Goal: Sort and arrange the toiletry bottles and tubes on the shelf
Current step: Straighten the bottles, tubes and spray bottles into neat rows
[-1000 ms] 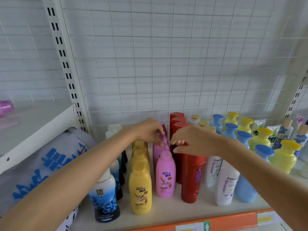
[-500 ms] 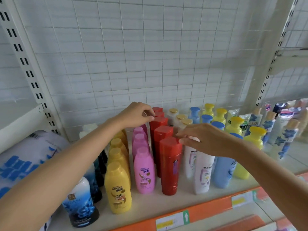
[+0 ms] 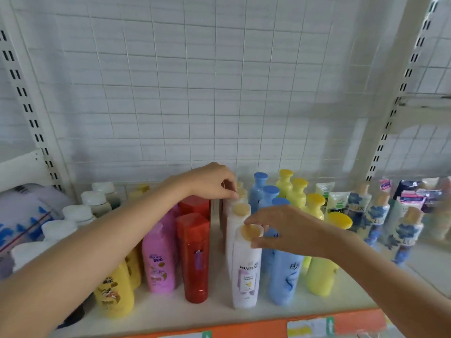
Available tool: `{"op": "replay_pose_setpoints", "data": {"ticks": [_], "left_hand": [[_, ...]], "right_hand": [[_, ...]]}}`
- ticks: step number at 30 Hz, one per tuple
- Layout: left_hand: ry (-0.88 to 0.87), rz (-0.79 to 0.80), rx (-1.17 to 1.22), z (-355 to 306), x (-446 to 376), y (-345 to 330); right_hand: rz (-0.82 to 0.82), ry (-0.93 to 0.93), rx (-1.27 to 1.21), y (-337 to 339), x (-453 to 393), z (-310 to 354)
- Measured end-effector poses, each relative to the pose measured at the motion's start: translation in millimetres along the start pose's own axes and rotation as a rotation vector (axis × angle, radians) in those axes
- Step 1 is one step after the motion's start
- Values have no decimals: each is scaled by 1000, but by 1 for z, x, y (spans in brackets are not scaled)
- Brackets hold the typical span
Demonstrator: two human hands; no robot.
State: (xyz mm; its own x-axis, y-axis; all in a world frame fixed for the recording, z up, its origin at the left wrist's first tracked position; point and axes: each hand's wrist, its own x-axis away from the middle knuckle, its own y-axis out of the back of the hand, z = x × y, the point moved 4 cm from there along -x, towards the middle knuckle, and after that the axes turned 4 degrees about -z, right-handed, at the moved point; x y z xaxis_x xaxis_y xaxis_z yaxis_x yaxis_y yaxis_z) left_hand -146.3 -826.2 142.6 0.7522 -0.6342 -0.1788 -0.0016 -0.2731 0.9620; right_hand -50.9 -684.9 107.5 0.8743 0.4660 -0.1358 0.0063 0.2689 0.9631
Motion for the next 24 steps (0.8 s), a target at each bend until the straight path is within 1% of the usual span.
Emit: {"op": "replay_pose_setpoints", "data": {"ticks": [2,4,6,8,11,14,18,21,24], "left_hand": [[7,69,-28,-13,-4,-11],[15,95,-26,-21,-4,-19],[26,72,-25,-26,-4,-23],[44,36,-18,-28,-3,-24],[55,16,-54,-30,-2,-22],[87,45,-93,-30,-3,-21],[119,122,-83,-29,-12,-18],[101,70,-64,-33,-22,-11],[34,34,-45,-46,-37,-7]], "right_hand": [[6,39,3,0,3,-6],[-26,70,-22,9,7,-14],[-92,86,-4,23,11,-27],[-141,55,16,32,15,-43],[-118,1,19,31,22,-62],[-56,-10,76,17,30,-70],[-125,-24,47,3,31,-75],[-136,-33,51,2,31,-73],[-141,-29,76,2,32,-70]]}}
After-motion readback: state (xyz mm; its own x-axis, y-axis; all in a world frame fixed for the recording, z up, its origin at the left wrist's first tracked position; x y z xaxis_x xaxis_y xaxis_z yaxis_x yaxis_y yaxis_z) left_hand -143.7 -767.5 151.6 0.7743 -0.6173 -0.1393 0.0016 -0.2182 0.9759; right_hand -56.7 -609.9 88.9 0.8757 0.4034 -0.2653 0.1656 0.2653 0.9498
